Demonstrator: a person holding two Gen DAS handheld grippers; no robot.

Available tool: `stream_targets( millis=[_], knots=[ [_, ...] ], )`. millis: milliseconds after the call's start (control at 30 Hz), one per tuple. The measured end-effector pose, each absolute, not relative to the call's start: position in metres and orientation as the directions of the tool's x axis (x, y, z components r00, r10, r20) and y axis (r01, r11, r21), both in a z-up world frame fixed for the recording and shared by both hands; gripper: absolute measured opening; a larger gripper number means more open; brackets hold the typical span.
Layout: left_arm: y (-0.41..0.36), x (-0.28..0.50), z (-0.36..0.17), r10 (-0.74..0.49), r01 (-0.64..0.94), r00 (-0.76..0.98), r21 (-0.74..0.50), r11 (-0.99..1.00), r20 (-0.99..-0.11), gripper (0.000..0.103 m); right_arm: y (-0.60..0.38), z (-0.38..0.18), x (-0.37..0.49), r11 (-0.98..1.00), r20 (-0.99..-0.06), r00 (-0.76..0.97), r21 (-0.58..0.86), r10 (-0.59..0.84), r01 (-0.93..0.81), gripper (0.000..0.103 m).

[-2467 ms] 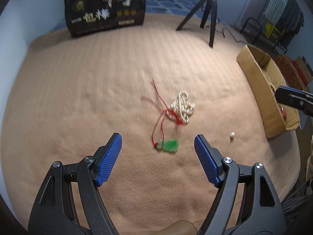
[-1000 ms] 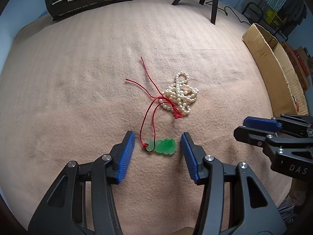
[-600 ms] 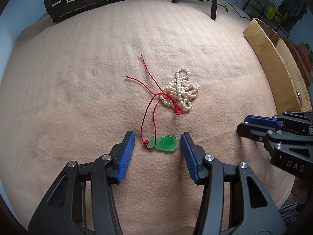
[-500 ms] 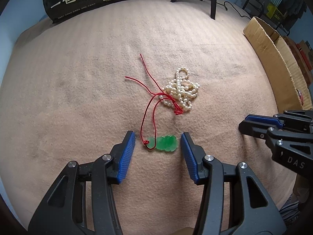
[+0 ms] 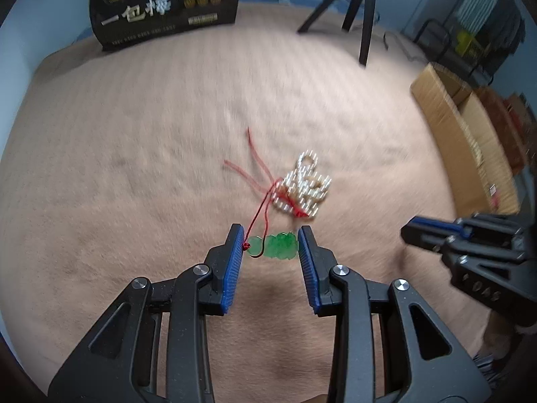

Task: Organize jewelry
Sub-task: 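Lift and carry the jade pendant and pearl earring over the cardboard box with both grippers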

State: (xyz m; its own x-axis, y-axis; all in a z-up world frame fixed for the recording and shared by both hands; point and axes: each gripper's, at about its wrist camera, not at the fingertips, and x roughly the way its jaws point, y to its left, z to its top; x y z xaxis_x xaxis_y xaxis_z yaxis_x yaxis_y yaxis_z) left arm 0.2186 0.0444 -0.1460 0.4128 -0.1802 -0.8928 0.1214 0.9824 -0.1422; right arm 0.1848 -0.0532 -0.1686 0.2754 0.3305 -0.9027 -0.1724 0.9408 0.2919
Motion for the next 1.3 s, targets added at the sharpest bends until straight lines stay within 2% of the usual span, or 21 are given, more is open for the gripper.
stream_targets(
  millis=[367,633,1300],
  knots=[
    [0.038,0.215,-0.094,-0.287,0.144,0.498,-0.249,0.958,-0.818,0.033,-0.082,-0.135,0.174,0.934,-0.859,0.367,0.322,0.357,-0.155,0.008],
    [0.020,0.213,-0.075,-0.332,0.185,0.521,-0.276,0.943,-0.786,0.033,-0.104,-0.116,0.175,0.931,-0.832,0.418,0.345,0.363,-0.122,0.008],
    [-0.068,0.210,-0.048,-0.440,0.324,0.527,-0.307,0.895,-0.727,0.033,-0.204,-0.087,0.167,0.943,-0.801,0.534,0.333,0.270,0.022,0.008]
  ],
)
